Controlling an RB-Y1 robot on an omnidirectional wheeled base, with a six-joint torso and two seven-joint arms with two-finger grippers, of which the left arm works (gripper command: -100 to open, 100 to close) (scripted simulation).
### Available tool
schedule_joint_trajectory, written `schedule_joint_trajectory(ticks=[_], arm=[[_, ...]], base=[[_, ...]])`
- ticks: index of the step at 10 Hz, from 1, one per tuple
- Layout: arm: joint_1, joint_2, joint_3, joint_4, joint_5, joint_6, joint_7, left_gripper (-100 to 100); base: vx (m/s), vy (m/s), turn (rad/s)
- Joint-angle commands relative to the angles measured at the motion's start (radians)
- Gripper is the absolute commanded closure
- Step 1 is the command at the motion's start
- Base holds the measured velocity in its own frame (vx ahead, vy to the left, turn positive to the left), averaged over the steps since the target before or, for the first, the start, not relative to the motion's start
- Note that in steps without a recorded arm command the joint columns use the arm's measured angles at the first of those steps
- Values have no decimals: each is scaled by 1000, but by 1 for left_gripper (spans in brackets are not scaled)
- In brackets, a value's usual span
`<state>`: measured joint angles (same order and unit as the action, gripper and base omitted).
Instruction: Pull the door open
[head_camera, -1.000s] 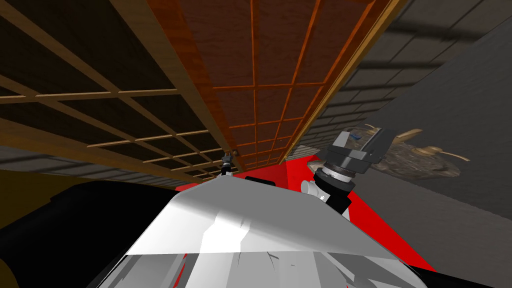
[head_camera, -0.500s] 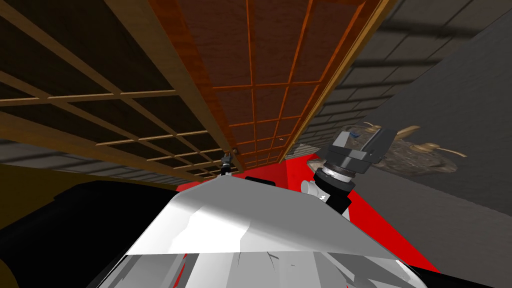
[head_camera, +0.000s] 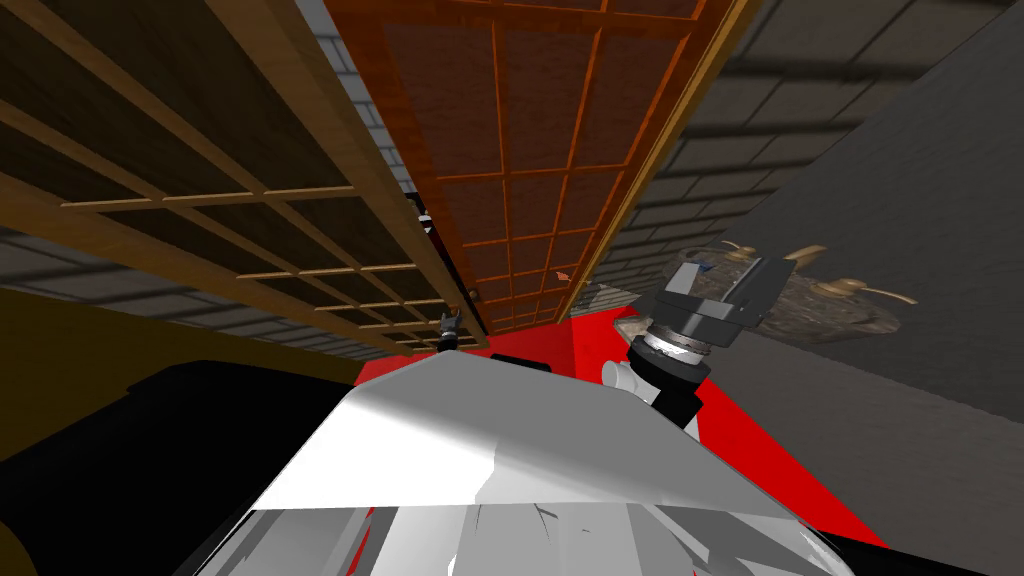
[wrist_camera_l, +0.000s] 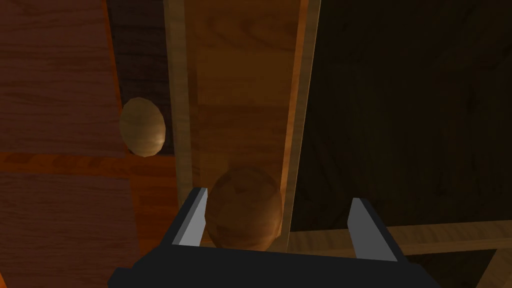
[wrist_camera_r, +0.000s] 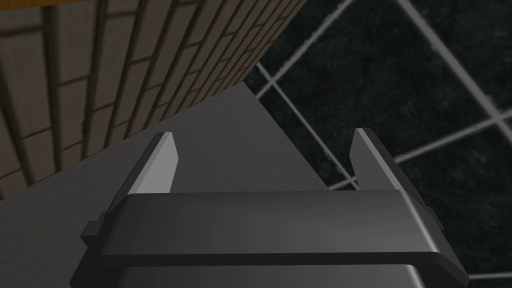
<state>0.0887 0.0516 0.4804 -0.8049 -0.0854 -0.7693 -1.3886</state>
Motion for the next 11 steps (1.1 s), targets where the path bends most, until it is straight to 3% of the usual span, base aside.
schedule_joint_trajectory(ticks=[1,8,11], arm=[[-7,18,21,50,10,-12,-5,100],[32,34,27,74,36,-12,63,100],[32,34,27,74,36,-12,63,100]], base=[[-92,-16,25],[-68,-13,14],[-47,-11,6]])
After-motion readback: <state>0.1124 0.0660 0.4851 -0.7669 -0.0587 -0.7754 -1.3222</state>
